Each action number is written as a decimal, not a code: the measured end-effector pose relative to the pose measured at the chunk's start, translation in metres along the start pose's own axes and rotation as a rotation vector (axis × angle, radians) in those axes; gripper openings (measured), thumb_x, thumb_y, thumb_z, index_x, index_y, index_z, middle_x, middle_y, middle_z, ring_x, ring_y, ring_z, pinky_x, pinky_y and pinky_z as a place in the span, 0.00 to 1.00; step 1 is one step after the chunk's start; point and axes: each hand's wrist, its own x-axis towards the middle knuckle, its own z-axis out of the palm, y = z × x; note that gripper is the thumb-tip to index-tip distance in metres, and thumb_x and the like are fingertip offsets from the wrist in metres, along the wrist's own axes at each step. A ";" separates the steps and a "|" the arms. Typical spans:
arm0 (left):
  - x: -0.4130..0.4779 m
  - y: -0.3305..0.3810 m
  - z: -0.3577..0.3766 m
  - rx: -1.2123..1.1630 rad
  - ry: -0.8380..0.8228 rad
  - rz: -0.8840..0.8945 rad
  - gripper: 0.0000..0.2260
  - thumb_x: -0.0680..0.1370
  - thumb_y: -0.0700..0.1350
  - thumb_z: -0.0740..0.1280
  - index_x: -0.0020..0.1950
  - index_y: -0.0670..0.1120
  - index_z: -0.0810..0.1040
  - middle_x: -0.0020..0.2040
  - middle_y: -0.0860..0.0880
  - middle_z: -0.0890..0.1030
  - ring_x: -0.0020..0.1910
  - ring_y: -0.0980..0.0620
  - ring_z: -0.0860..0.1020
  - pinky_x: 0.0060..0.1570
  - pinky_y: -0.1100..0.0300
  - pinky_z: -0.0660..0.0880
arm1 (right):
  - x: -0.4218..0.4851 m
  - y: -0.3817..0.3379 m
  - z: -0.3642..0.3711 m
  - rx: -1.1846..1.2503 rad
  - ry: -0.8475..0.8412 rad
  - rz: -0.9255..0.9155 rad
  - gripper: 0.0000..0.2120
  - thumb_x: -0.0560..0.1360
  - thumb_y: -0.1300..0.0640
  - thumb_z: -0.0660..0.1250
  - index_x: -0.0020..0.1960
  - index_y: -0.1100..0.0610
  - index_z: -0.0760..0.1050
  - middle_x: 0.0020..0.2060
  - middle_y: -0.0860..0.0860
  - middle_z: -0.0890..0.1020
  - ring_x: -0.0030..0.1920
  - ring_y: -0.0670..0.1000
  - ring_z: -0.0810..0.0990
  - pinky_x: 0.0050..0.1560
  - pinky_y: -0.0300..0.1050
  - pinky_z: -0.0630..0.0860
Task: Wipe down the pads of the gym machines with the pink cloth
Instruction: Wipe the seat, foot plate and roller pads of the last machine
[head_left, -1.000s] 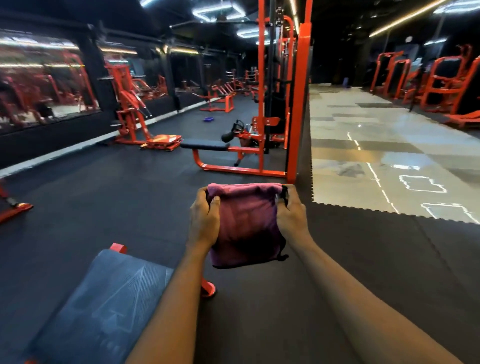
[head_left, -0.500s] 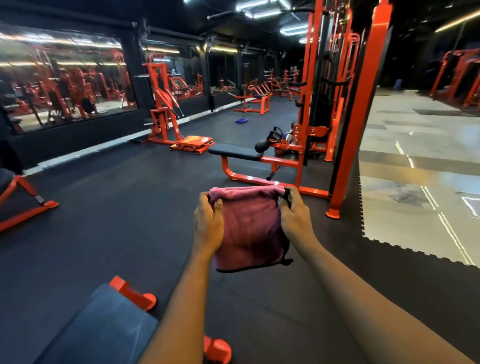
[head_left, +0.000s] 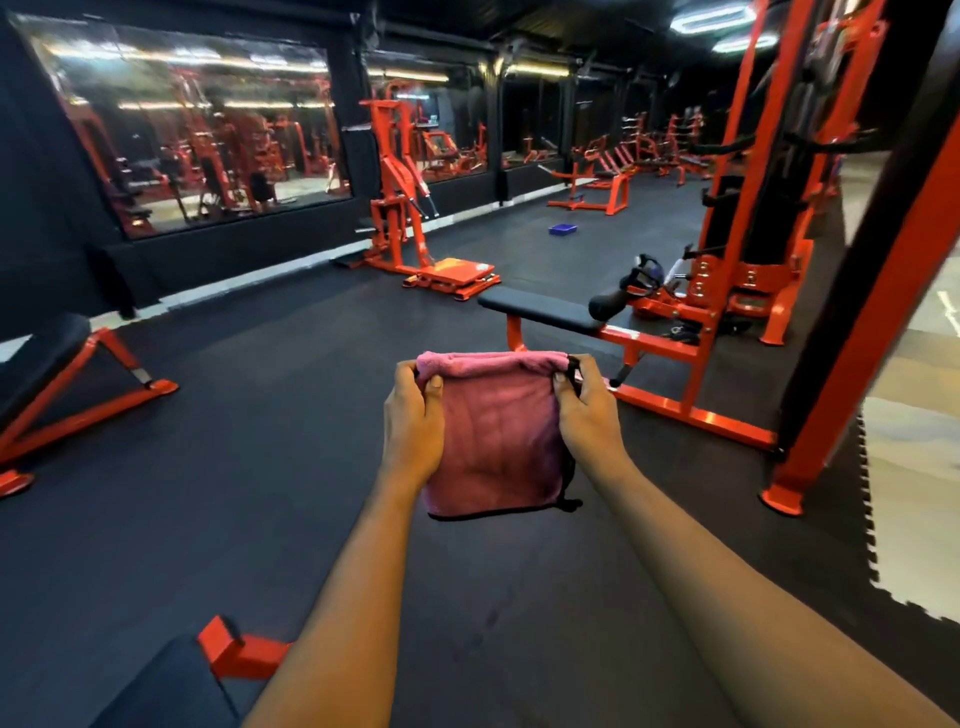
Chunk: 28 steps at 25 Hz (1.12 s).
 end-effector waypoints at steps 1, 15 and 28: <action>0.025 -0.005 0.011 0.002 0.017 0.002 0.07 0.83 0.41 0.61 0.60 0.41 0.72 0.53 0.48 0.79 0.50 0.50 0.77 0.44 0.64 0.66 | 0.032 0.006 0.009 0.006 -0.018 -0.005 0.04 0.84 0.56 0.61 0.57 0.53 0.74 0.46 0.47 0.82 0.45 0.41 0.79 0.45 0.36 0.72; 0.408 -0.194 0.127 0.081 0.182 -0.076 0.05 0.84 0.42 0.60 0.59 0.44 0.71 0.52 0.48 0.79 0.49 0.50 0.77 0.43 0.62 0.65 | 0.441 0.121 0.242 0.095 -0.213 -0.047 0.03 0.83 0.58 0.61 0.55 0.54 0.74 0.45 0.43 0.82 0.43 0.36 0.78 0.45 0.30 0.72; 0.822 -0.379 0.250 0.105 0.089 -0.006 0.05 0.84 0.42 0.59 0.59 0.42 0.70 0.53 0.47 0.79 0.49 0.50 0.76 0.43 0.63 0.65 | 0.838 0.243 0.459 0.178 -0.144 -0.065 0.04 0.82 0.57 0.61 0.54 0.51 0.74 0.46 0.42 0.82 0.47 0.42 0.79 0.55 0.43 0.74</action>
